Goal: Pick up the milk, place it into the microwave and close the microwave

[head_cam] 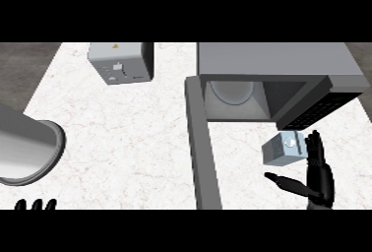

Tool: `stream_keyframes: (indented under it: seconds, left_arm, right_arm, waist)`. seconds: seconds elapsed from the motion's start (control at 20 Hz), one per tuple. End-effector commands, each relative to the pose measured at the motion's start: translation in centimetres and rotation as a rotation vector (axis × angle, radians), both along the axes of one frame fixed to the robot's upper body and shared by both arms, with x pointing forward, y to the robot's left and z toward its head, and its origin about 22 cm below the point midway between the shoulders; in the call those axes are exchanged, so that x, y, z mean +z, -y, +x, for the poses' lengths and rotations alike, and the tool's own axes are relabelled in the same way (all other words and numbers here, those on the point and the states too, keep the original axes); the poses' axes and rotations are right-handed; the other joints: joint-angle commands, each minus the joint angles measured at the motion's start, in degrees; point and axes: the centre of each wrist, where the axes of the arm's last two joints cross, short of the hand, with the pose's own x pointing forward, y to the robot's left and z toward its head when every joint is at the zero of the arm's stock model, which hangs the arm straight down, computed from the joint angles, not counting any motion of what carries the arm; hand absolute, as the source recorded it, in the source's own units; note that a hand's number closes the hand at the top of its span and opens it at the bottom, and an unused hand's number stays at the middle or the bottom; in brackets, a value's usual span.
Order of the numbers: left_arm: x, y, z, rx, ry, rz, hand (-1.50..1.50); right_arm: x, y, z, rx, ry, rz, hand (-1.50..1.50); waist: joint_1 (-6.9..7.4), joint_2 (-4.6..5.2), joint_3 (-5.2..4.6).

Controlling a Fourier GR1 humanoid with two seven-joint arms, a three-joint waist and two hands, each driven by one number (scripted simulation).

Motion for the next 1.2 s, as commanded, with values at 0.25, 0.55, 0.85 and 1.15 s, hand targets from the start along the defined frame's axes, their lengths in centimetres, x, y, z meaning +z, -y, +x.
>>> stream_keyframes:
  seconds: [0.25,0.55,0.85,1.15]
  left_arm:
    - [-1.4,0.3,-0.8,-0.012,-0.010,-0.020,-1.50]
    - [-1.5,-0.2,-0.1,-0.009,-0.005,-0.005,-1.50]
    - [-0.4,0.0,-0.2,-0.019,-0.012,-0.022,-1.50]
    - [-1.6,-1.2,-0.4,-0.027,-0.010,-0.025,-1.50]
  right_arm:
    - [-1.4,-1.8,1.8,0.052,0.014,0.029,-1.50]
    - [-1.3,-1.9,2.2,-0.007,0.033,0.056,-1.50]
    - [-0.8,-0.6,3.8,-0.036,-0.002,-0.157,1.50]
    - [0.3,-2.3,7.0,-0.135,0.048,-0.152,1.50]
  waist:
    - [0.15,0.02,0.01]
    - [-0.06,0.03,0.00]
    - [0.31,0.17,0.02]
    - [0.48,0.14,0.02]
